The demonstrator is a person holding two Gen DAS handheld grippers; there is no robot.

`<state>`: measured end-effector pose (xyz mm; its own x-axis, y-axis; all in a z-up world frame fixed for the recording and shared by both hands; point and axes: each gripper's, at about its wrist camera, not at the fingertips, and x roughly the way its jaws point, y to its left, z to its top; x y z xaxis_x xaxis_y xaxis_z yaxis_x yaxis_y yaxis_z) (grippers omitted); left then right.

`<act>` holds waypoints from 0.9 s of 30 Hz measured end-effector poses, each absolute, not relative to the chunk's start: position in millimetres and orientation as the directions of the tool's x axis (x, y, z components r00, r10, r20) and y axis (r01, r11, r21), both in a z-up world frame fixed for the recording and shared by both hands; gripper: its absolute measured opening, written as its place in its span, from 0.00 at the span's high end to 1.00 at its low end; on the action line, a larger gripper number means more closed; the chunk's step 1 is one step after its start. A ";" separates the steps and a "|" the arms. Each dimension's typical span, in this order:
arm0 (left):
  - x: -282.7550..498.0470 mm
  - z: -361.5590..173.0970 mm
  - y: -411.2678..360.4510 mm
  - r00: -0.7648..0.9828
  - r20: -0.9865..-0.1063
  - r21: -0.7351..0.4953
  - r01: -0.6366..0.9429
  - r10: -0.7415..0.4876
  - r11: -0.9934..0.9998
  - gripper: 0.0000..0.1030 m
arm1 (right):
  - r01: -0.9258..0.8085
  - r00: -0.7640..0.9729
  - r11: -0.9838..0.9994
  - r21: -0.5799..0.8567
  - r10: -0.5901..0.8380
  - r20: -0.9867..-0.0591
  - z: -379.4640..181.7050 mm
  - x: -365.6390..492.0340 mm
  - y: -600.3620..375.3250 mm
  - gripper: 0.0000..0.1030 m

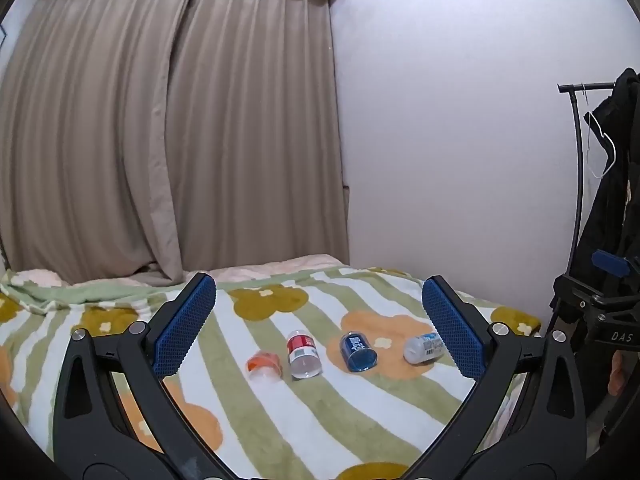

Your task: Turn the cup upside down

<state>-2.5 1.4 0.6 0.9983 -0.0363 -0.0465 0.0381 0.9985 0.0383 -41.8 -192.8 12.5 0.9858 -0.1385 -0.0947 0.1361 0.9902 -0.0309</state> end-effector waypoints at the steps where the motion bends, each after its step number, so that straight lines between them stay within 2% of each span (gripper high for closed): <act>1: -1.0 0.1 2.8 0.998 -0.049 0.035 0.039 -0.038 0.999 0.00 | 0.134 0.986 0.990 -0.030 -0.137 -0.094 12.7 -42.1 -192.9 0.00; 27: -1.2 3.5 -5.8 0.997 -0.054 0.040 0.059 -0.057 0.997 0.00 | 0.121 0.989 0.992 -0.029 -0.123 -0.086 13.8 -42.8 -192.2 0.00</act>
<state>-1.2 -5.8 3.5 0.9969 -0.0571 -0.0538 0.0593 0.9975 0.0395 -42.8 -192.2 13.8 0.9887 -0.1228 -0.0864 0.1207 0.9923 -0.0290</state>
